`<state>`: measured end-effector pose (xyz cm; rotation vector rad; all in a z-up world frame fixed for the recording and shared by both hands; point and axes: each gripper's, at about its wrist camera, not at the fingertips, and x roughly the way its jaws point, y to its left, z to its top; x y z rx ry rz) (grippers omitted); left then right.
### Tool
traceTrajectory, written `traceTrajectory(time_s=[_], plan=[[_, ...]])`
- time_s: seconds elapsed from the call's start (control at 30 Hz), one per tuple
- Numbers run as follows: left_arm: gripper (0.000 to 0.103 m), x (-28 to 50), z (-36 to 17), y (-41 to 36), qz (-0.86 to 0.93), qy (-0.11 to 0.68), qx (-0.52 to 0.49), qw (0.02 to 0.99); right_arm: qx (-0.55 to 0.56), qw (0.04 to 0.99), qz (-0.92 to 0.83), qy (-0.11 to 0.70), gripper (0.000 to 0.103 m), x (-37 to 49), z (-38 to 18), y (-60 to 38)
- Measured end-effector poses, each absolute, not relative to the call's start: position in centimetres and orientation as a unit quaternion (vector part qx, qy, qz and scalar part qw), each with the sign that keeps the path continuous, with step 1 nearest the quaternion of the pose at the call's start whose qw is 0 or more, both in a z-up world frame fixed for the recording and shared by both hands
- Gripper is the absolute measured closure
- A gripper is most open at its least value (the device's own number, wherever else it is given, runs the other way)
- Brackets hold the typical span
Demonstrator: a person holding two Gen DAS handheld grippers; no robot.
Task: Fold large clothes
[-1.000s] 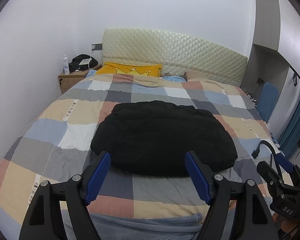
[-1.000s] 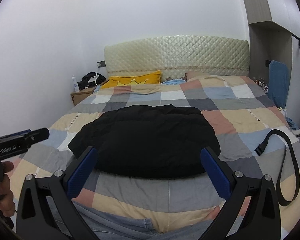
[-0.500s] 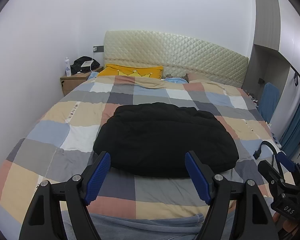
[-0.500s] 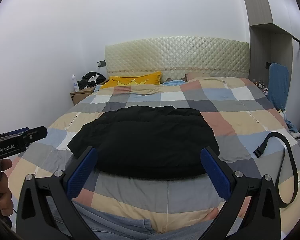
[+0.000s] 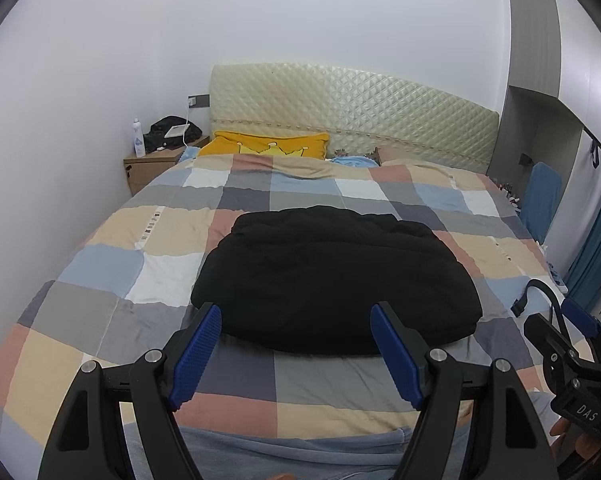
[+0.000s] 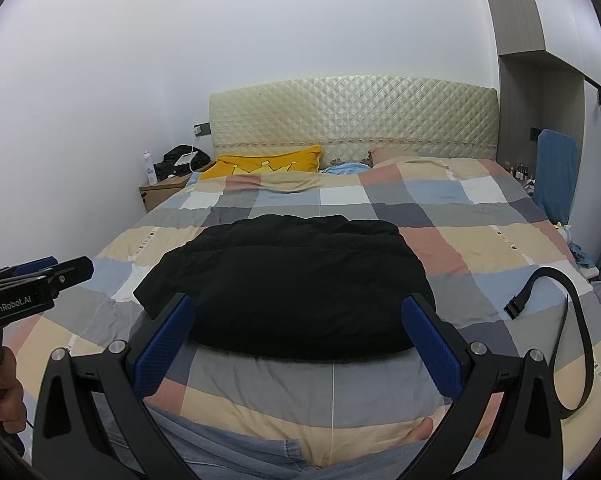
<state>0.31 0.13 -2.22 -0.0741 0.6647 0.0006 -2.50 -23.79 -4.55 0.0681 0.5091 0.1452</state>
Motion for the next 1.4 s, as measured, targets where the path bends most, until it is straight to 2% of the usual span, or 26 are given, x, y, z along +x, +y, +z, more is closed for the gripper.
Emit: traceTrajectory(time_s=[1.4], plan=[[0.026,0.45,-2.50,-0.41,-0.004,0.334,-0.031,0.942,0.033,0.967,0.063,0.246,0.000,-2.01,-4.27,-24.48]])
